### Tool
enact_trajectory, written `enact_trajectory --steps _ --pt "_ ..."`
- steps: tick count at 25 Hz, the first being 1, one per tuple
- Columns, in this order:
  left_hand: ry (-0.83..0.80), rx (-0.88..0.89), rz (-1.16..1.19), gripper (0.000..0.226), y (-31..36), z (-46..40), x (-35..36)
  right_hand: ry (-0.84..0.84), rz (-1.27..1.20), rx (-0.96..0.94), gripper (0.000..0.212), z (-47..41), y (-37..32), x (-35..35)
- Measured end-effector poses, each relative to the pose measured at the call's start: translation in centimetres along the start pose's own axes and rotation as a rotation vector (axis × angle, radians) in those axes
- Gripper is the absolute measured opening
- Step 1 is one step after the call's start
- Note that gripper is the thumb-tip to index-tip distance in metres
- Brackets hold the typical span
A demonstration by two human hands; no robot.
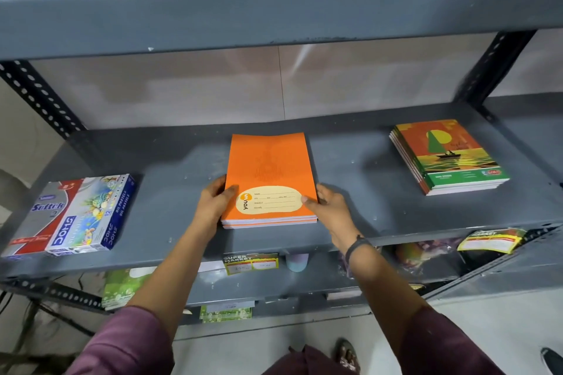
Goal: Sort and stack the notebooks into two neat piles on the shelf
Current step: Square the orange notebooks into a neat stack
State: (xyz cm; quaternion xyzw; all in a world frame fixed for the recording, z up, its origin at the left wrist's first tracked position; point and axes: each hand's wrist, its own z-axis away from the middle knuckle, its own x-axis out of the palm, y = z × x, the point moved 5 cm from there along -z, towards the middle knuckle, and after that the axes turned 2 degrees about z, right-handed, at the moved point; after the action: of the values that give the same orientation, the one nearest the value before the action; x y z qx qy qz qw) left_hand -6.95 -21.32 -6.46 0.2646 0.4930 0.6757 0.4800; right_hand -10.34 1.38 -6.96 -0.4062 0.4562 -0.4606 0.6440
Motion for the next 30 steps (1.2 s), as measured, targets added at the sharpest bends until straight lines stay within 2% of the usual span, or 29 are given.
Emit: enact_trajectory --steps 2,6,11,14,17,18,20,21,23,24,26,28,30 --pt "0.026 0.027 -0.033 0.034 0.1 -0.2 0.4 0.042 0.004 0.020 0.024 -0.4 0.0 -0.2" --pt "0.074 0.012 -0.010 0.034 -0.2 -0.3 0.9 0.005 -0.030 0.035 0.030 -0.4 0.0 -1.0" --pt "0.013 0.056 -0.008 0.031 -0.2 0.5 6.0 0.045 -0.040 0.046 0.031 -0.3 0.6 -6.2" --pt "0.029 0.025 -0.024 0.030 -0.3 0.8 9.5 0.037 -0.061 0.037 0.028 -0.4 0.8 -9.1" --pt "0.041 0.001 -0.020 0.018 -0.4 1.0 10.3 0.038 -0.051 0.050 0.026 -0.9 0.4 -10.6" --pt "0.049 -0.003 -0.024 0.017 -0.3 0.9 10.2 0.084 -0.051 0.024 0.025 -1.2 -0.2 -11.9" --pt "0.188 0.066 -0.061 0.037 0.4 1.2 9.3 0.301 0.099 -0.117 0.012 -1.5 -2.4 -16.5" --pt "0.302 0.169 -0.118 0.046 1.5 1.6 9.2 0.434 0.182 -0.187 0.016 -1.5 -3.5 -19.6" --pt "0.458 0.430 -0.194 0.046 4.2 3.5 11.3 0.619 0.309 -0.223 0.034 -1.7 -4.4 -25.9" --pt "0.429 0.510 -0.169 0.044 5.1 4.5 13.4 0.645 0.380 -0.208 0.042 -2.1 -4.1 -28.5" --pt "0.188 0.504 -0.035 0.037 5.8 5.8 19.7 0.573 0.438 -0.109 0.057 -3.7 -2.1 -32.6" --pt "-0.064 0.340 0.055 0.031 5.5 6.8 26.6 0.433 0.327 -0.021 0.063 -5.4 0.8 -34.4" --pt "-0.227 0.172 0.094 0.032 4.5 7.1 32.3 0.292 0.176 0.023 0.047 -6.4 2.7 -34.7"
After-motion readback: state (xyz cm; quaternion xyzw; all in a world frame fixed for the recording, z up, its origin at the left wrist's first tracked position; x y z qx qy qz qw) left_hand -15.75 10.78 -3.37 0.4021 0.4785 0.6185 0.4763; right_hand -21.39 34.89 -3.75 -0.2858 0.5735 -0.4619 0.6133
